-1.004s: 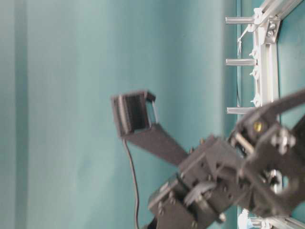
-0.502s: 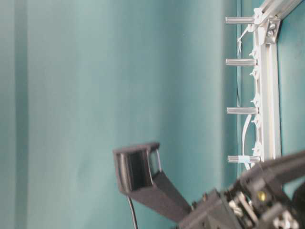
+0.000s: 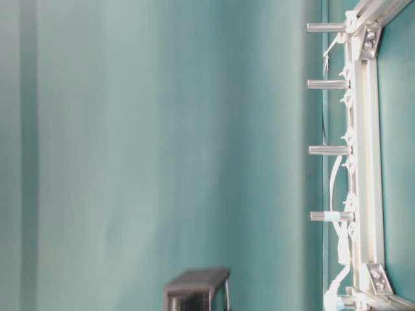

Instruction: Insert the wire through the string loop located on the right side.

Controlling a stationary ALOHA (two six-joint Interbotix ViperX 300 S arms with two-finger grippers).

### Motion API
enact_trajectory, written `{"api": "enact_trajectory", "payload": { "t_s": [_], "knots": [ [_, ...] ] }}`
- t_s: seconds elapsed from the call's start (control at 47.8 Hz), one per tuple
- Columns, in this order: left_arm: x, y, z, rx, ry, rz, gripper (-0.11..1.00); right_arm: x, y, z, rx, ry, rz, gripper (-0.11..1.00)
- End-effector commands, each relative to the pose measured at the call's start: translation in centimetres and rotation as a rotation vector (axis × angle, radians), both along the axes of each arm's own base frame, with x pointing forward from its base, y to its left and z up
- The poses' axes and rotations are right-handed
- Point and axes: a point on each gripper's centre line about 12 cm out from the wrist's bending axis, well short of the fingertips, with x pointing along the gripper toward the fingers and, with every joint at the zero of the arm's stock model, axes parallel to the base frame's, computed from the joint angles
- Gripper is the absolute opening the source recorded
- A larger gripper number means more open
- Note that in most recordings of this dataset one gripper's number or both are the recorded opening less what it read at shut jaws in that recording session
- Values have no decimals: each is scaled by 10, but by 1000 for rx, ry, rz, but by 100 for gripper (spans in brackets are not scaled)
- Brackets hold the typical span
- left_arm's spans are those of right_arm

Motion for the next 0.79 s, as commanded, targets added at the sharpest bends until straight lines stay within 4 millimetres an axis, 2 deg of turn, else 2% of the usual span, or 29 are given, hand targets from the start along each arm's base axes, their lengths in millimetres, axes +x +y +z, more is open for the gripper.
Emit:
{"api": "enact_trajectory", "payload": {
  "t_s": [0.0,0.314,0.774],
  "knots": [
    [-8,-2,12,-22,-6,11,24,4,1,5,1,-24,-4,87],
    [-38,-2,14,-36,69,21,24,5,1,4,-2,-21,-5,87],
    [-58,-2,4,-17,159,7,24,5,0,3,-3,-19,-8,87]
  ]
}}
